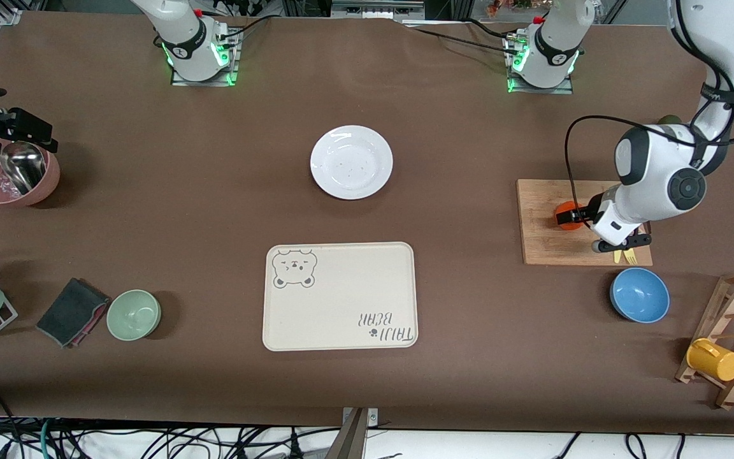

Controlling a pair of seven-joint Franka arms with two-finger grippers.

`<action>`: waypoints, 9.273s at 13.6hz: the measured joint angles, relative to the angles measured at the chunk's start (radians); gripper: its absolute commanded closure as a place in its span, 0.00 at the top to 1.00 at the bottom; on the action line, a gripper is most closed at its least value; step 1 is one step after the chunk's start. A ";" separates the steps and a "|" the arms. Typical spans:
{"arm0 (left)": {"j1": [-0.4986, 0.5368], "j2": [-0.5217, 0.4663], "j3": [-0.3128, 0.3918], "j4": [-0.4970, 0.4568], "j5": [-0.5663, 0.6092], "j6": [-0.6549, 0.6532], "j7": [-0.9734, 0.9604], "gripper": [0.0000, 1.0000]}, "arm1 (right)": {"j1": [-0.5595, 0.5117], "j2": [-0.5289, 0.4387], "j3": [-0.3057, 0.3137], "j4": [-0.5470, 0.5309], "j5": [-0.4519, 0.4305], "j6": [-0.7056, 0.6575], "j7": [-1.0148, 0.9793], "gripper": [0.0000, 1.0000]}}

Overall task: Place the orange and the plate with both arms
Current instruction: 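Lower the left gripper and grasp the orange, then carry the orange with the left gripper onto the white plate, then release the orange on the plate and raise the left gripper, then grasp the white plate rim with the right gripper while the left gripper withdraws, then slide the plate with the right gripper onto the bear tray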

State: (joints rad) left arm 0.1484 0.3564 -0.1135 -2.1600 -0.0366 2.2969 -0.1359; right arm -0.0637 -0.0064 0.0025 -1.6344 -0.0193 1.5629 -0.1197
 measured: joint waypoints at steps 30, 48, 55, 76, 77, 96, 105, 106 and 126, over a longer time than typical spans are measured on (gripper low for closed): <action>-0.440 -0.124 -0.402 0.169 -0.126 0.036 -0.650 0.00 | 0.000 0.000 0.000 0.000 0.000 0.000 0.000 1.00; -0.746 0.316 -0.254 0.324 -0.076 0.254 -0.920 0.79 | 0.000 0.000 -0.001 0.000 0.000 0.000 0.000 1.00; -0.732 0.304 -0.229 0.340 -0.075 0.238 -0.930 1.00 | 0.000 0.003 0.001 -0.001 0.000 -0.025 -0.001 1.00; -0.098 -0.364 -0.121 0.365 0.033 -0.595 -0.289 1.00 | 0.212 0.273 0.157 -0.387 0.696 0.260 -0.073 1.00; -0.094 -0.377 -0.078 0.369 0.033 -0.634 -0.234 1.00 | 0.214 0.273 0.174 -0.426 0.731 0.296 -0.122 1.00; -0.083 -0.355 0.066 0.543 0.033 -0.784 0.046 1.00 | 0.246 0.558 0.268 -0.597 1.431 0.596 -0.931 0.42; -0.083 -0.347 0.069 0.549 0.033 -0.807 0.050 1.00 | 0.246 0.576 0.268 -0.597 1.432 0.599 -0.931 0.06; -0.083 -0.347 0.070 0.549 0.033 -0.807 0.050 1.00 | 0.246 0.577 0.268 -0.596 1.433 0.600 -0.931 0.04; -0.082 -0.346 0.072 0.563 0.033 -0.831 0.050 1.00 | 0.176 0.734 0.042 0.026 1.181 0.378 -0.544 0.00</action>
State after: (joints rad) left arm 0.0663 0.0100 -0.0418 -1.5967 -0.0033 1.4663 -0.0858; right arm 0.1124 0.7276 0.0441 -1.6082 1.1620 1.9411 -0.6633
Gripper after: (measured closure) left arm 0.000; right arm 0.956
